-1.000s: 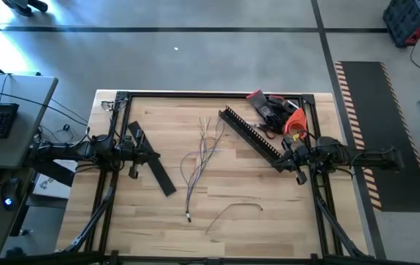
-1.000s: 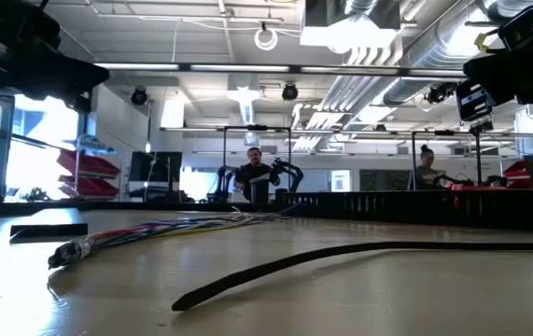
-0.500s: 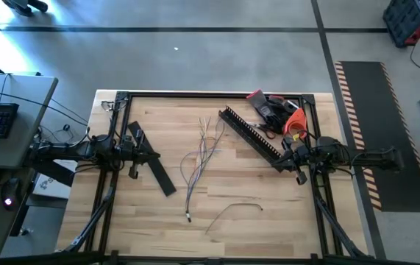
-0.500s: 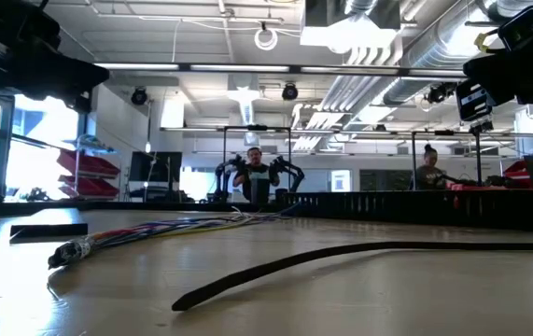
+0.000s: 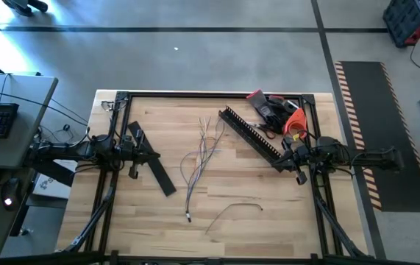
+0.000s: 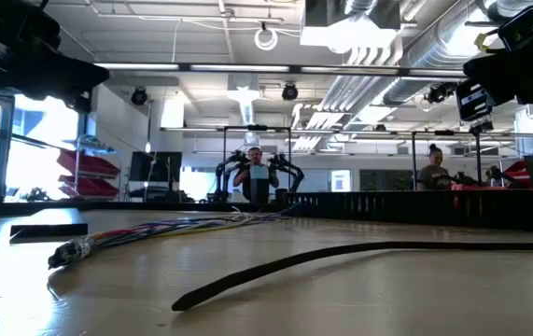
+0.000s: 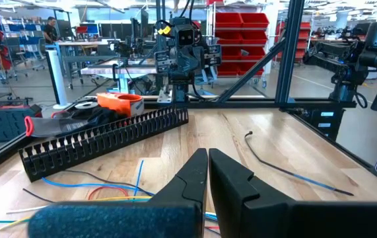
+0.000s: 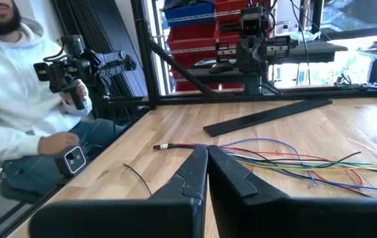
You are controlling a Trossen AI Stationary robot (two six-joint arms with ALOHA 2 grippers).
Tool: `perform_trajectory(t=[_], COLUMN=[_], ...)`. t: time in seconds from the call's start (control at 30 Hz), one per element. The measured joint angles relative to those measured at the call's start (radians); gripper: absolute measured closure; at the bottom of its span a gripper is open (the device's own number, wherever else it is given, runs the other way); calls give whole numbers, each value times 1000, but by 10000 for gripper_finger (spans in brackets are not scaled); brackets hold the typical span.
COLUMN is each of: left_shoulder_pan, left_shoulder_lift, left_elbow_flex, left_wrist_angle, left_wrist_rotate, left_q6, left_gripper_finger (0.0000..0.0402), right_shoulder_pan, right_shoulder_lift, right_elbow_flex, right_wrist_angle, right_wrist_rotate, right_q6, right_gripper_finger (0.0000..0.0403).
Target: Ziptie cables
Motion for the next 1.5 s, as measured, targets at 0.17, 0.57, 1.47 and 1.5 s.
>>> perform_trajectory(t=[0.17,0.57,1.47,1.5], left_shoulder_pan=[0,40,424,427], left_shoulder_lift=[0,226,2105,2138], left_elbow_flex=[0,49,1515,1564], left_wrist_angle=[3,470,-195,-223], left_wrist_rotate=[0,-6,388,387], left_q6=[0,109,616,628], left_gripper_finger=[402,397,141,140], right_shoulder_pan=[0,0,0,0], right_shoulder_lift=[0,0,0,0], right_elbow_flex=[0,0,0,0], right_wrist_angle=[0,0,0,0], right_wrist_rotate=[0,0,0,0], right_q6=[0,0,0,0], right_gripper_finger=[402,402,402,402])
